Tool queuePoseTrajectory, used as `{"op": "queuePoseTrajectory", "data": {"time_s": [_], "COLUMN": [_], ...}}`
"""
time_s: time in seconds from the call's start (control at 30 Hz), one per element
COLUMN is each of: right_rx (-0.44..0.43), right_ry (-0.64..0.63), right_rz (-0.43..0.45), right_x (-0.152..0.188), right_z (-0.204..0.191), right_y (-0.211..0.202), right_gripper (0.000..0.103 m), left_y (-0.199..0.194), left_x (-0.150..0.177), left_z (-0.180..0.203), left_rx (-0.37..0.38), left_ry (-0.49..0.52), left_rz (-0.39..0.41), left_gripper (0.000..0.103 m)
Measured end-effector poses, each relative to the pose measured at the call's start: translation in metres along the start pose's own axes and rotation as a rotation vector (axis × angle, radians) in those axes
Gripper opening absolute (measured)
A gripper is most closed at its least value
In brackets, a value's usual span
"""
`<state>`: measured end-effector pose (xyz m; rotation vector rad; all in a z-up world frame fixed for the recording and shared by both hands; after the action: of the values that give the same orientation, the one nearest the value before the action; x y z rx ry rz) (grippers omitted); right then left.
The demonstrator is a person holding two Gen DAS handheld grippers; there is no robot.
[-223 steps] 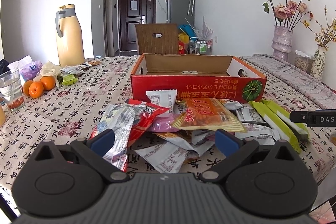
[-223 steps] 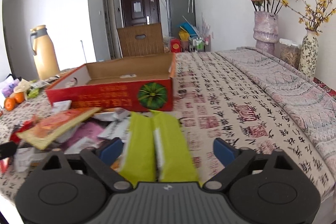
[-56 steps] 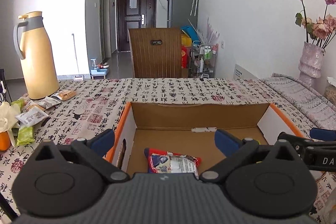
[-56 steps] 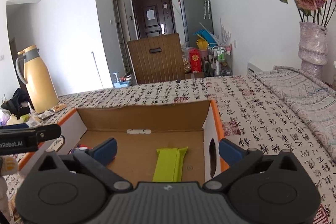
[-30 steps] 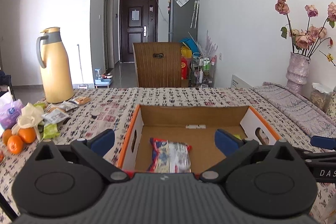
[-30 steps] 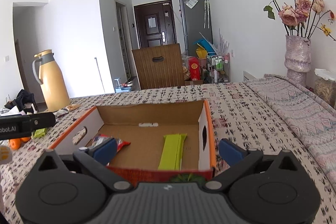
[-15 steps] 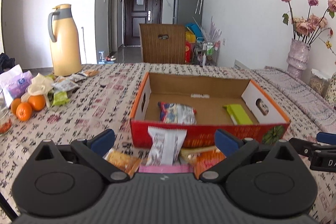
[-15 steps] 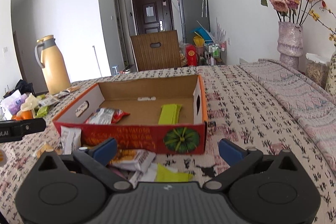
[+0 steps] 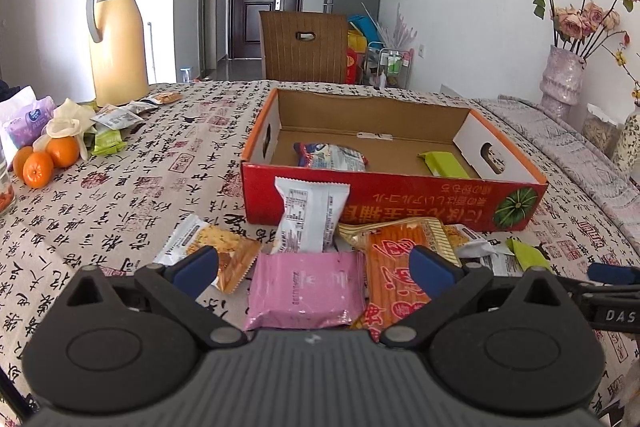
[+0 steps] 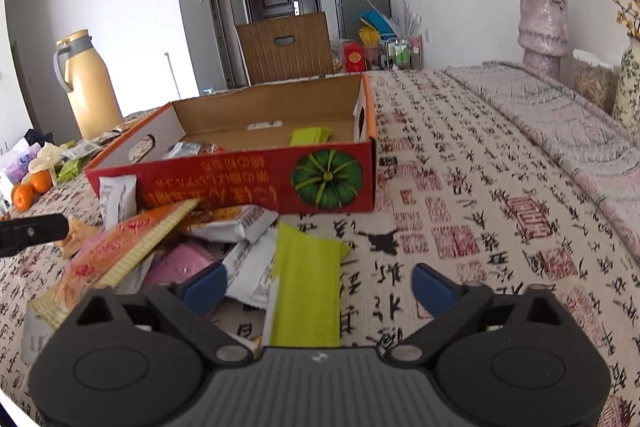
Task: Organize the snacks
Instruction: 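Move both open grippers back to the snack pile, then grasp another lime-green bar with the right gripper while the left grasps the orange stick-snack bag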
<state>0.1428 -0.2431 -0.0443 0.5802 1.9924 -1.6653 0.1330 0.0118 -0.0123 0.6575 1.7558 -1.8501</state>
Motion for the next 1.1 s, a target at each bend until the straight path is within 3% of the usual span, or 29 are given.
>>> {"op": "queuePoseTrajectory", "data": {"time_s": [0.3,0.37,0.67,1.1], "right_rx": [-0.05,-0.074,-0.099,-0.118], "right_ry": [0.036,0.037,0.034,0.069], "right_rz": [-0.067,-0.069,-0.035,0.037], "right_x": [0.009,0.009,0.006,0.001], "right_z": [0.005,0.005,0.008,0.023], "right_y": [0.014,0.014,0.005,-0.008], "right_gripper": [0.062,0.04,0.032,0.032], "left_y": [0.007,0.009,0.018,0.042], "left_x": [0.0,0.0,-0.003,-0.007], "left_z": [0.009,0.012,0.029,0.054], "left_rx": [0.006,0.009,0.044,0.051], "left_ry": [0.015,0.021,0.057,0.078], "left_rz": [-0.027,-0.034,-0.078,-0.166], "left_gripper": [0.103,0.103,0.103,0.103]}}
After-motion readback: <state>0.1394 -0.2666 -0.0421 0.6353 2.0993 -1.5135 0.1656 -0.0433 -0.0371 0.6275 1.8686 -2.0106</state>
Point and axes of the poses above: each gripper's, at about its wrist camera, not at the fingertips, and y roughly the way its jaws point, z to its right, x to its underside, the point moved 4 cm from there along y, roughly the way its jaws point, and after that the axes turned 15 degrees about -z, right-handed, at the moved point
